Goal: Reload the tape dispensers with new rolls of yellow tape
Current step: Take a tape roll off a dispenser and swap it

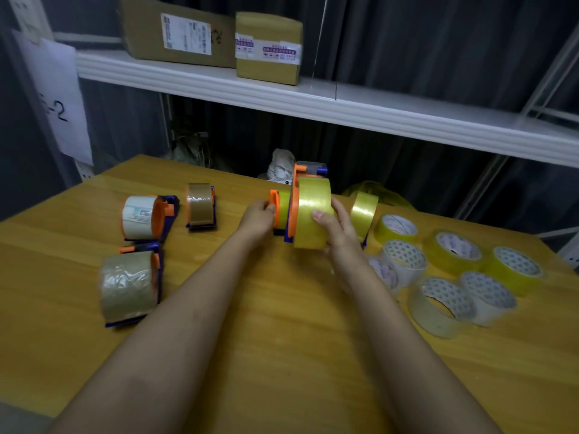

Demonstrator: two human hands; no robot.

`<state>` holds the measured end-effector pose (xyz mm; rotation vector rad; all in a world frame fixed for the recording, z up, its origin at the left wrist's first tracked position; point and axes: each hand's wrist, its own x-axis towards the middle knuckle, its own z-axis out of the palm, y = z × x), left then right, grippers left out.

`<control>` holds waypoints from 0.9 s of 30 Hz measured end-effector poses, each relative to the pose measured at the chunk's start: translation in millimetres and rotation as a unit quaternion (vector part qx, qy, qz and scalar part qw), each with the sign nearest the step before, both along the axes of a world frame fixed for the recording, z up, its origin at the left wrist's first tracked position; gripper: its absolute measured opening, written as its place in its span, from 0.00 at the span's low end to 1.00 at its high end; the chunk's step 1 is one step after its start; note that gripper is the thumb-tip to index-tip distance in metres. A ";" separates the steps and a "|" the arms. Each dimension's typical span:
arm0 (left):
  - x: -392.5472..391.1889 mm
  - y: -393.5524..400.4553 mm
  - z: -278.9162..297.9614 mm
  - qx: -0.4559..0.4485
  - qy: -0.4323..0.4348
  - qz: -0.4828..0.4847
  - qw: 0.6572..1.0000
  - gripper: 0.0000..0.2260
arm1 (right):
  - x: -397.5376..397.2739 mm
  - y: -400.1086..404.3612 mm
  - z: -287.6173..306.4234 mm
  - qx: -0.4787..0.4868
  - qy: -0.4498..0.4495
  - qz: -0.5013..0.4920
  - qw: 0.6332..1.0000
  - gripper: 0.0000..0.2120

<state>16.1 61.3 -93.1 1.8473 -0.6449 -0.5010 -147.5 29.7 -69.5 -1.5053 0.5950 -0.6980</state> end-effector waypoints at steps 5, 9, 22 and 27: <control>29.1 31.2 20.4 -0.056 -0.017 0.097 0.994 0.16 | 42.4 9.6 10.4 0.039 0.003 0.025 0.999 0.44; 48.5 56.1 38.2 -0.067 -0.047 0.158 0.984 0.14 | 82.4 16.4 17.5 0.117 0.001 0.052 0.992 0.20; 75.7 89.4 38.2 0.056 -0.057 0.167 0.983 0.23 | 160.4 15.4 -4.4 0.121 0.096 0.033 0.987 0.32; 79.8 81.7 34.5 0.075 -0.033 0.165 0.983 0.24 | 170.9 8.2 -10.9 -0.007 0.178 0.031 0.983 0.30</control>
